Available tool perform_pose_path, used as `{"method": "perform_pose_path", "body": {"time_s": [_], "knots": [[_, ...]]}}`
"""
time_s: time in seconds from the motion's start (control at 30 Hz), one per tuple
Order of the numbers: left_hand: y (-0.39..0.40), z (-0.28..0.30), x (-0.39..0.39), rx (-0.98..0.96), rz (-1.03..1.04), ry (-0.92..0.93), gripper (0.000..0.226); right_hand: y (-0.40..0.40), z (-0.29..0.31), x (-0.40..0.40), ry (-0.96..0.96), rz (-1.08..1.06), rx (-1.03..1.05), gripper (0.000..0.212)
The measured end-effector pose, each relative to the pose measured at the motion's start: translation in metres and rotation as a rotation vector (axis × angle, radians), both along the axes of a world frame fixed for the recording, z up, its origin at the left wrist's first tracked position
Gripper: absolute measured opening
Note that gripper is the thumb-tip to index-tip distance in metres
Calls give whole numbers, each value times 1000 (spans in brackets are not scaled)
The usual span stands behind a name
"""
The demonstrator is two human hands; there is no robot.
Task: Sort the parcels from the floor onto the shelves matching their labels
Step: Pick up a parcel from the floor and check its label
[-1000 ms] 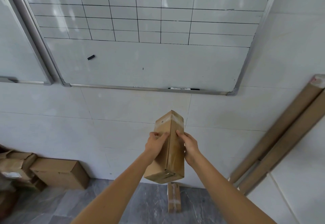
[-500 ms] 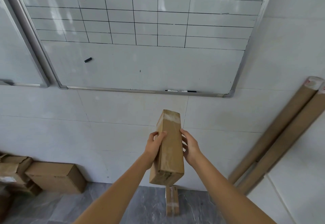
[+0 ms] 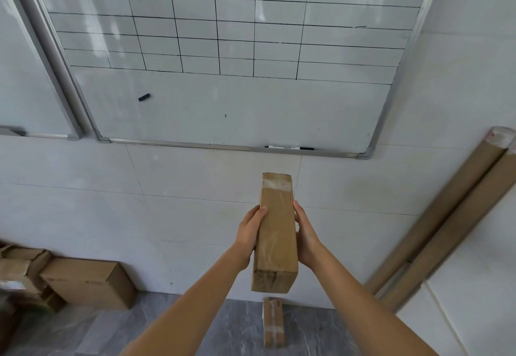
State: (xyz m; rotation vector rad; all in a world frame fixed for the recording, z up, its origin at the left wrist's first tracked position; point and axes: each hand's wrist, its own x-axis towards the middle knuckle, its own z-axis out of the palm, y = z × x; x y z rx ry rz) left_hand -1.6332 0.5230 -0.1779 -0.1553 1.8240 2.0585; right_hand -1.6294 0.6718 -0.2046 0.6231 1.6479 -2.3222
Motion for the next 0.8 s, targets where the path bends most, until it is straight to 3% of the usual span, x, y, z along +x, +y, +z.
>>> {"method": "perform_pose_path", "body": {"time_s": [0.2, 0.43, 0.53, 0.63, 0.8], "knots": [[-3, 2, 1, -15, 46, 25, 41, -4, -6, 2, -30, -34, 27, 80], [-4, 2, 4, -17, 71, 9, 40, -7, -8, 4, -30, -31, 28, 90], [-6, -1, 3, -9, 74, -9, 42, -7, -6, 6, -2, -16, 86, 66], [-6, 1, 4, -21, 85, 7, 39, -5, -9, 6, -9, -33, 148, 58], [-9, -7, 1, -136, 124, 118, 26, -1, -5, 6, -79, -174, 118, 31]]}}
